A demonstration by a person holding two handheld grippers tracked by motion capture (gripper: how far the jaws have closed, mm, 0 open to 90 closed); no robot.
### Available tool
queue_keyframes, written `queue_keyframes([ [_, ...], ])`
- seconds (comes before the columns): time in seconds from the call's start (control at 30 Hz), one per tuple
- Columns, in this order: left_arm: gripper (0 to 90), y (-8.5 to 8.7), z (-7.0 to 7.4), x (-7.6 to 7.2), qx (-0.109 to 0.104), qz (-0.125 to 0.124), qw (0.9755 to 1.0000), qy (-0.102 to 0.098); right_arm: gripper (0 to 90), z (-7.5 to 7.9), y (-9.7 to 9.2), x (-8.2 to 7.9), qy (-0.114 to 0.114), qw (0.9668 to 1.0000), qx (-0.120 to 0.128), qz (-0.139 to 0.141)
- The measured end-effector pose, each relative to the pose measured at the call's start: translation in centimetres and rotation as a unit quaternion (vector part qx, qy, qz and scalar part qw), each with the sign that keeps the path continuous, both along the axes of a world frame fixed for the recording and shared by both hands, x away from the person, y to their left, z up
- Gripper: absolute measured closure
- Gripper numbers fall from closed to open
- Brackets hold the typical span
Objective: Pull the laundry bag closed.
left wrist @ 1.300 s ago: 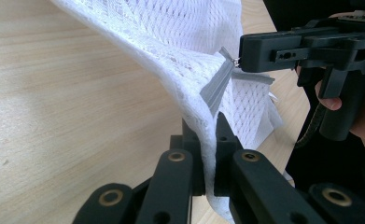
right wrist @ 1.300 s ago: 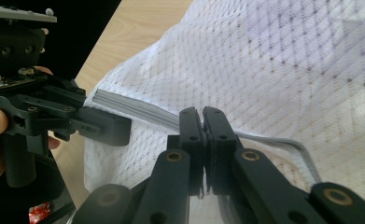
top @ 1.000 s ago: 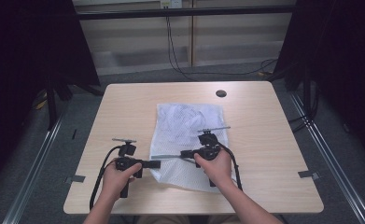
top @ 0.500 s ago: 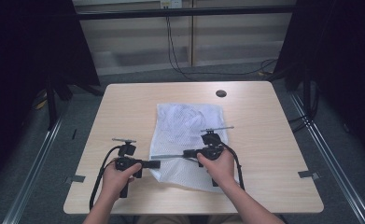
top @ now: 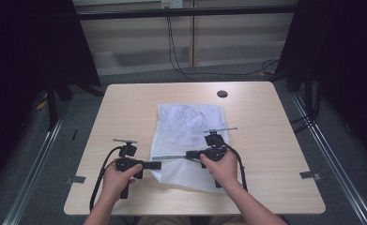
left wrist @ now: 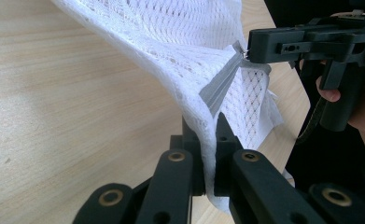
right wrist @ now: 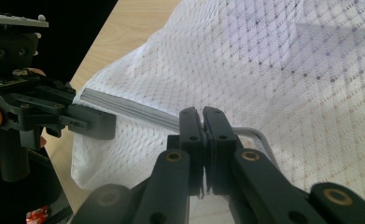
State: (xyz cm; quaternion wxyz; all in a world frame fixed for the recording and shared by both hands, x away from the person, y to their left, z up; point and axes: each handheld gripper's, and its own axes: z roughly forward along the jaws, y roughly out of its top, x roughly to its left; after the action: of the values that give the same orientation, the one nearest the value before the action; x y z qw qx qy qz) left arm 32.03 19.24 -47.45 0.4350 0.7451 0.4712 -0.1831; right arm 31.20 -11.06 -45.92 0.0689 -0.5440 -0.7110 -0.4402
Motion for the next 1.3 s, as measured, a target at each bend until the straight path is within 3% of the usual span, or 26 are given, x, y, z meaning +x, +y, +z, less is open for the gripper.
queue_keyframes([
  [1.3, 88.4, 0.0, 0.0, -0.1, -0.001, 0.002, 1.0, 0.006, 87.0, 0.2, -1.2, -0.1, -0.004, 0.9999, -0.011, -0.006],
])
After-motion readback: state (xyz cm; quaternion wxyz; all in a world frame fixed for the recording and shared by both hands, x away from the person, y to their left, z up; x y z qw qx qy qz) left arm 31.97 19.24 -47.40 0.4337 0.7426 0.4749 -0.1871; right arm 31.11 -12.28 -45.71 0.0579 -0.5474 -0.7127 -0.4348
